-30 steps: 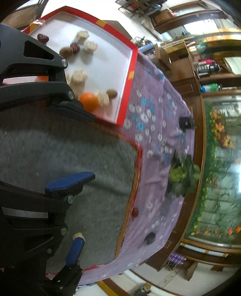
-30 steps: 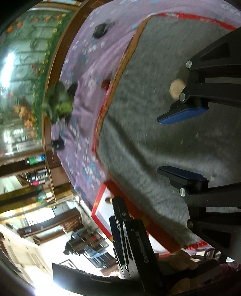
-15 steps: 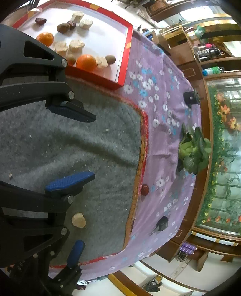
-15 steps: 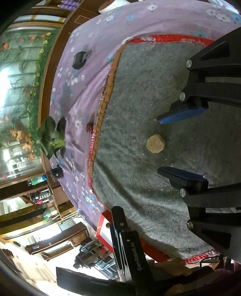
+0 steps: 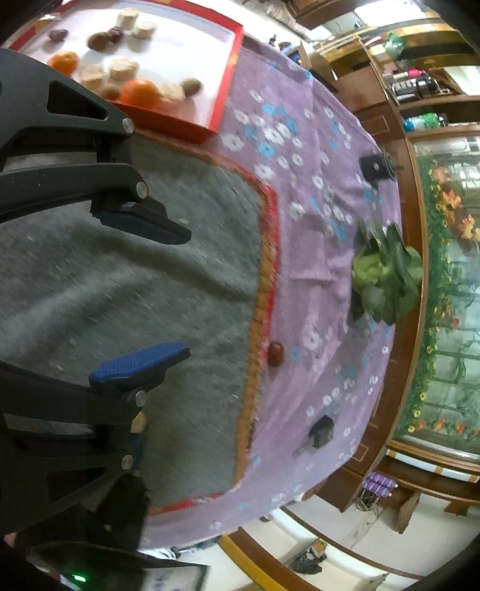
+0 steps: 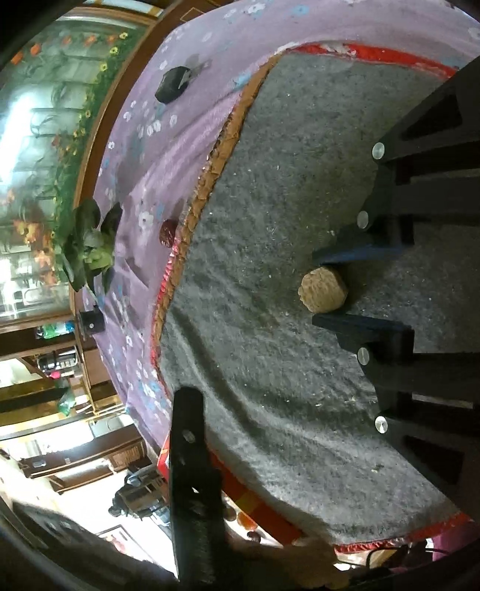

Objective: Organize fruits
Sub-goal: 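Grasp the red date with the left tool while the right tool grasps a beige cookie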

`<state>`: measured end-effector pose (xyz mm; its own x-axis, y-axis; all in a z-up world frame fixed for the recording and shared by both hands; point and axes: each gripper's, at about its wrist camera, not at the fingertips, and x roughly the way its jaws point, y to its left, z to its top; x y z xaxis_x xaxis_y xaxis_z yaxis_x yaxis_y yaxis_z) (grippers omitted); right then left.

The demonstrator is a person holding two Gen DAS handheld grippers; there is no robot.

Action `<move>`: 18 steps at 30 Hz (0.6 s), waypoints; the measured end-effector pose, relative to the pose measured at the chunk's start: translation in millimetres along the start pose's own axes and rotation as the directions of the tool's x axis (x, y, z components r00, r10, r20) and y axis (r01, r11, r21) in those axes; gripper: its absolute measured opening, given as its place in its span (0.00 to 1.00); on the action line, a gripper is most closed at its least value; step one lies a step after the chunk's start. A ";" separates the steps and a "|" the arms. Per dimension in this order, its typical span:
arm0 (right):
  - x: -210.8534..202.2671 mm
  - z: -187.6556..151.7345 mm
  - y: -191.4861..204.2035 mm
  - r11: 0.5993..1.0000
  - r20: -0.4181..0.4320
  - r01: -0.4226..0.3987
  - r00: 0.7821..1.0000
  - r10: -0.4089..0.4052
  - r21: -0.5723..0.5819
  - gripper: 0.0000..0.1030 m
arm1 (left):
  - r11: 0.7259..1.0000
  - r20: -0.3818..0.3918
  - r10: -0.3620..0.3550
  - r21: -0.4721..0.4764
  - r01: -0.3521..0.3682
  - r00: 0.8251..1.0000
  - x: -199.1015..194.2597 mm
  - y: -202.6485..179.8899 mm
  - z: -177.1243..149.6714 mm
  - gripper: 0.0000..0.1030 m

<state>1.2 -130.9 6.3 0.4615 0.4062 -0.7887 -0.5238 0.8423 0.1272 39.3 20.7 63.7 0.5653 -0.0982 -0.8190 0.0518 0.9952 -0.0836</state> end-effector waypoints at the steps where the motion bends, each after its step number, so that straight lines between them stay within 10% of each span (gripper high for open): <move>1: -3.2 0.0 -3.0 1.000 0.009 0.008 1.000 -0.008 0.006 0.25 | 1.000 -0.001 0.001 0.000 -0.001 1.000 2.7 -2.4 4.5 0.54; 18: -8.6 -5.1 -59.5 0.978 0.078 -0.080 0.995 0.066 0.191 0.25 | 0.998 -0.128 -0.058 0.017 0.060 0.990 100.1 -60.5 90.7 0.54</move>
<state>24.8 -186.4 2.4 0.4804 0.4874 -0.7291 -0.4127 0.8592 0.3024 167.4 -48.9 38.3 0.4509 -0.1554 -0.8790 0.1002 0.9873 -0.1232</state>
